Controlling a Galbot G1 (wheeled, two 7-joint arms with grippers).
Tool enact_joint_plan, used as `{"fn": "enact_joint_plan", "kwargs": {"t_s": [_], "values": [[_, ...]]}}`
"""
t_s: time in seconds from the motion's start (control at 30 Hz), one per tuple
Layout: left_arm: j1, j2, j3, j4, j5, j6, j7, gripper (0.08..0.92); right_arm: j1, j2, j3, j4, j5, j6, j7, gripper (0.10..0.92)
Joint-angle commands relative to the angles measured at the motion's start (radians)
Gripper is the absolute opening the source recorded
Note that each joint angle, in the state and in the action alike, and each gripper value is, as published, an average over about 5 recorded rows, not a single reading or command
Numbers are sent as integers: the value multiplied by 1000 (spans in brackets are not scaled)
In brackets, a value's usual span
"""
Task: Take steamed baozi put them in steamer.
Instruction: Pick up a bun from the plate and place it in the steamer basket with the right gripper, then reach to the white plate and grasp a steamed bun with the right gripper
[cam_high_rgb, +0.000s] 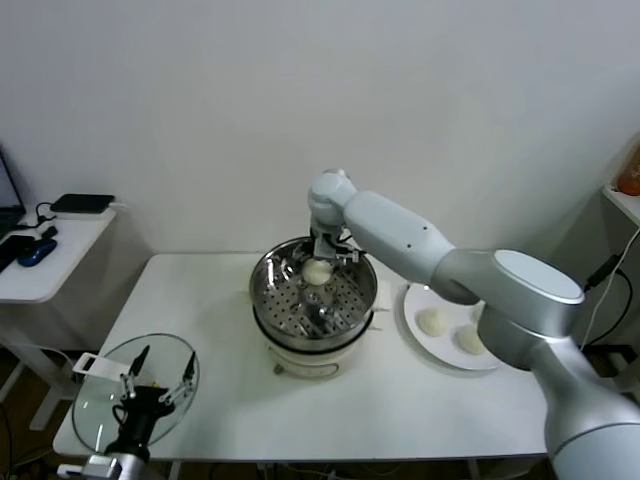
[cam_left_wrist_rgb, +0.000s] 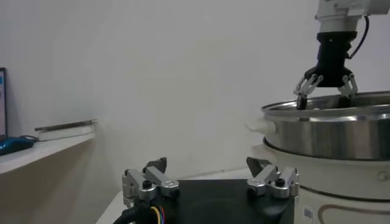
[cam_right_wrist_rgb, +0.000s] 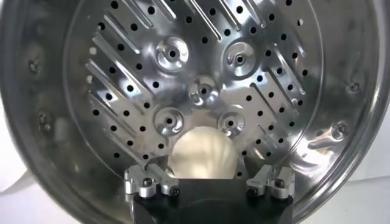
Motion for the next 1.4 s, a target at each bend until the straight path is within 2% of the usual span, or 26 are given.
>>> {"fn": "enact_joint_plan", "kwargs": {"t_s": [0.03, 0.23, 0.43, 0.67, 0.83, 1.0, 1.4], "values": [[3, -1, 1, -6, 1, 1, 0, 823, 157, -77, -111, 78, 341, -44, -93, 823], [4, 1, 3, -10, 0, 0, 0, 823, 367, -244, -322, 213, 684, -208, -152, 823], [-4, 1, 8, -11, -4, -4, -33, 823, 462, -441, -489, 295, 924, -515, -164, 823], [2, 11, 8, -25, -12, -4, -41, 823, 431, -628, -537, 304, 1070, -751, -126, 823], [5, 9, 11, -32, -12, -4, -39, 823, 318, -718, -478, 287, 1095, -827, -61, 823], [11, 8, 7, -41, -15, -4, -31, 823, 172, -766, -391, 278, 1033, -842, -1, 823], [7, 3, 2, -40, -12, -6, -26, 823, -117, -716, -165, 206, 898, -847, 41, 823]]}}
